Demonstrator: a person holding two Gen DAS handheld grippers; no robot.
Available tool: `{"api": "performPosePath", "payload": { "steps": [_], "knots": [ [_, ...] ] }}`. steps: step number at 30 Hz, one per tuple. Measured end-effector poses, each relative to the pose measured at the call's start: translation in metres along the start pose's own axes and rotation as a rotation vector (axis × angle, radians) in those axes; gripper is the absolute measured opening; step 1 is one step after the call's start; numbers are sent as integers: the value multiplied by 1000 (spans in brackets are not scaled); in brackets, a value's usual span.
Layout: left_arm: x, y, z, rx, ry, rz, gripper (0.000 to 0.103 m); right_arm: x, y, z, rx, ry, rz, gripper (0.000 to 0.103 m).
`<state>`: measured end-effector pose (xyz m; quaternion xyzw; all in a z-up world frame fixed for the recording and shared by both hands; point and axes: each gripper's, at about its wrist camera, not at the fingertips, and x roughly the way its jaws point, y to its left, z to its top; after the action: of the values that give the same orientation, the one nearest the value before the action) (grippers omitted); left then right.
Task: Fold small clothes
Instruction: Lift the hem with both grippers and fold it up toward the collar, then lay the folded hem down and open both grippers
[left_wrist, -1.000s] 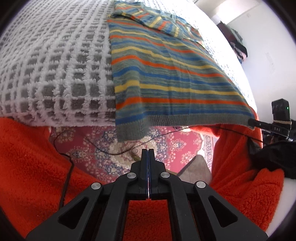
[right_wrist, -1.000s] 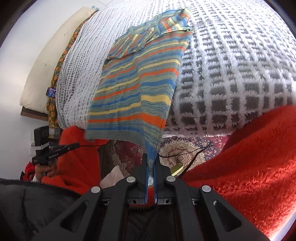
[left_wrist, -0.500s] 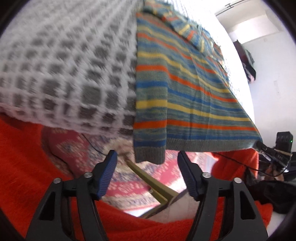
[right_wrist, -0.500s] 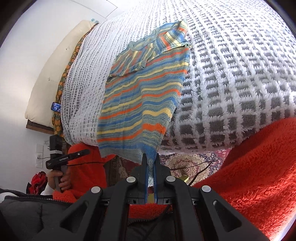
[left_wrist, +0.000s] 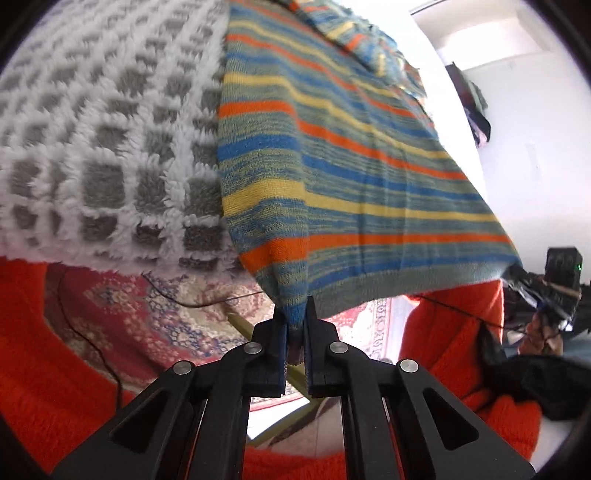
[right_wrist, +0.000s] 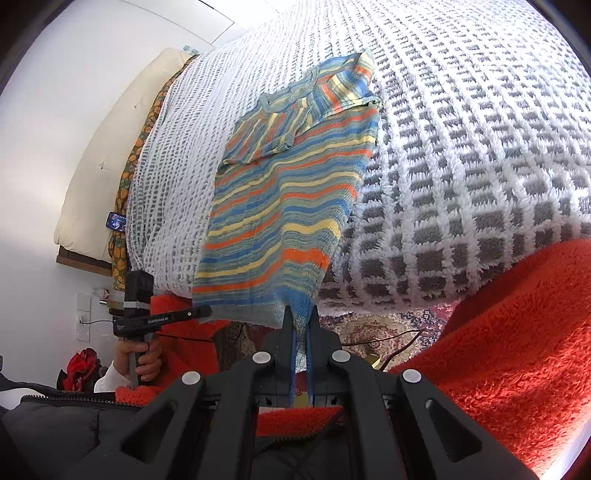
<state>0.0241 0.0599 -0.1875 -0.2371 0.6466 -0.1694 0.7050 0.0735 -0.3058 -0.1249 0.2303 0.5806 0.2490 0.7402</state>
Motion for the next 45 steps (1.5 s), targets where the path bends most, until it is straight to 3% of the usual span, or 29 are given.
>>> {"api": "performPosePath", "payload": {
  "steps": [7, 12, 17, 24, 30, 33, 34, 35, 37, 39, 42, 45],
  "knots": [
    [-42, -3, -1, 20, -34, -22, 4, 2, 5, 1, -6, 26, 28, 4],
    [-73, -13, 33, -8, -120, -119, 4, -4, 3, 23, 9, -17, 71, 4],
    [-92, -17, 110, -62, -207, -177, 4, -13, 8, 87, -36, -132, 81, 4],
    [-88, -33, 247, -32, -285, -90, 4, 15, 5, 215, -12, -266, 98, 4],
    [-52, -33, 358, -43, -291, 12, 5, 68, -22, 324, 92, -268, 56, 4],
    [-22, -21, 404, -91, -255, 83, 14, 96, -44, 358, 152, -264, 42, 4],
    [-15, -15, 413, -115, -247, 99, 29, 105, -51, 367, 163, -272, 40, 8],
    [-10, -9, 421, -137, -247, 109, 46, 112, -56, 375, 165, -278, 21, 8],
    [-10, 4, 430, -182, -282, 130, 57, 121, -65, 384, 169, -287, -41, 18],
    [-16, 12, 429, -196, -314, 139, 59, 120, -72, 385, 175, -306, -43, 28],
    [-21, 14, 411, -160, -339, 146, 62, 112, -74, 376, 150, -304, -42, 29],
    [-15, 1, 379, -66, -325, 111, 64, 114, -66, 360, 116, -232, -33, 29]
  ]
}}
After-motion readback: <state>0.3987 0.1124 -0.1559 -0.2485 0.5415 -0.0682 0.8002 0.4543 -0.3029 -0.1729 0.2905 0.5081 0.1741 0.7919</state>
